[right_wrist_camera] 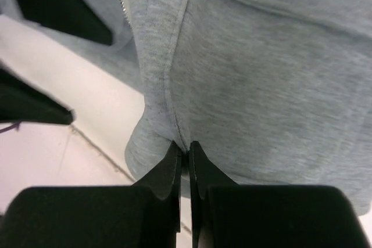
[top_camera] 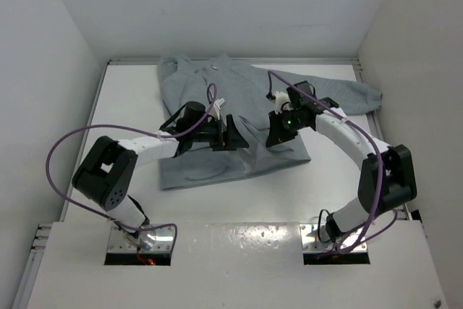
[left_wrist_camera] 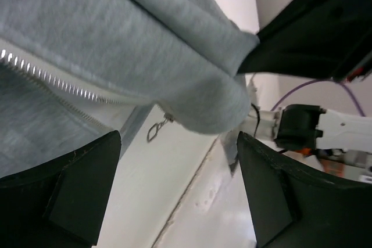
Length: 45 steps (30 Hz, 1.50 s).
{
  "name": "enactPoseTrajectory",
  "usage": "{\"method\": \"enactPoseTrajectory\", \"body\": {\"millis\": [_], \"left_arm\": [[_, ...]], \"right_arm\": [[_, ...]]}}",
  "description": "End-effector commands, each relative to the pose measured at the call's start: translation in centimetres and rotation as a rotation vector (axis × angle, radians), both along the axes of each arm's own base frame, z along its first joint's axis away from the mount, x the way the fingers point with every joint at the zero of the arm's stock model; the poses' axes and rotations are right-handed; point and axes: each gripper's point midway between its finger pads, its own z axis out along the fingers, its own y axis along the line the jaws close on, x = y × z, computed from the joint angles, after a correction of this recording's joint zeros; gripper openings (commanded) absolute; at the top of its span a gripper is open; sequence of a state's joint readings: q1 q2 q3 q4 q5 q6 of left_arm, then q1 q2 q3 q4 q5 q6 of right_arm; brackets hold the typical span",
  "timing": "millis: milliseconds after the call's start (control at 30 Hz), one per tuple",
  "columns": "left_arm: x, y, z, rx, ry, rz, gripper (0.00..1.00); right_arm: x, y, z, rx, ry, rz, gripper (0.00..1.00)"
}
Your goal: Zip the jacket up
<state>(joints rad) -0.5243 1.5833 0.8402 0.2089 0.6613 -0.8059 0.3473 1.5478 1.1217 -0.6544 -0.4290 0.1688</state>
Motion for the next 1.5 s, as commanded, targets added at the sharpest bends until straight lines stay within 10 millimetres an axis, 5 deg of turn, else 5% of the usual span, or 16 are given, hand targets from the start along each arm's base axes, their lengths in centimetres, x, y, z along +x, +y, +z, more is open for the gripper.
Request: {"method": "enactPoseTrajectory", "body": {"millis": [0,233,600,1000,1300,1467], "left_arm": [[0.9,-2.3,3.2,-0.152,0.006,-0.021,0.87],[1.0,-2.5,1.5,-0.190,0.072,0.009,0.88],[2.1,-3.4,2.2,-0.254,0.031,0.042,0.93],[0.5,-1.6,0.1,-0.236,0.016,0.101,0.95],[1.2,-3.2,5.9,-0.441,-0.029,0.112,0.99],[1.3,-4.2,7.3,-0.481,-0.046,0.074,0.74]], "right_arm": [[-1.1,1.2,1.6,0.131,0.067,-0.002,0.00],[-1.6,2.1,3.4,0.308,0.137,-0.002,0.00],[-2.9,3.9,4.4,0.504,0.268,0.022,0.00],[-2.4,4.0,5.5,0.642,0.338,0.015,0.00],[-2.9,4.2,5.1,0.659,0.359,0.020,0.00],[-3.2,4.1,5.0,0.654,0.356,0.023,0.00]]}}
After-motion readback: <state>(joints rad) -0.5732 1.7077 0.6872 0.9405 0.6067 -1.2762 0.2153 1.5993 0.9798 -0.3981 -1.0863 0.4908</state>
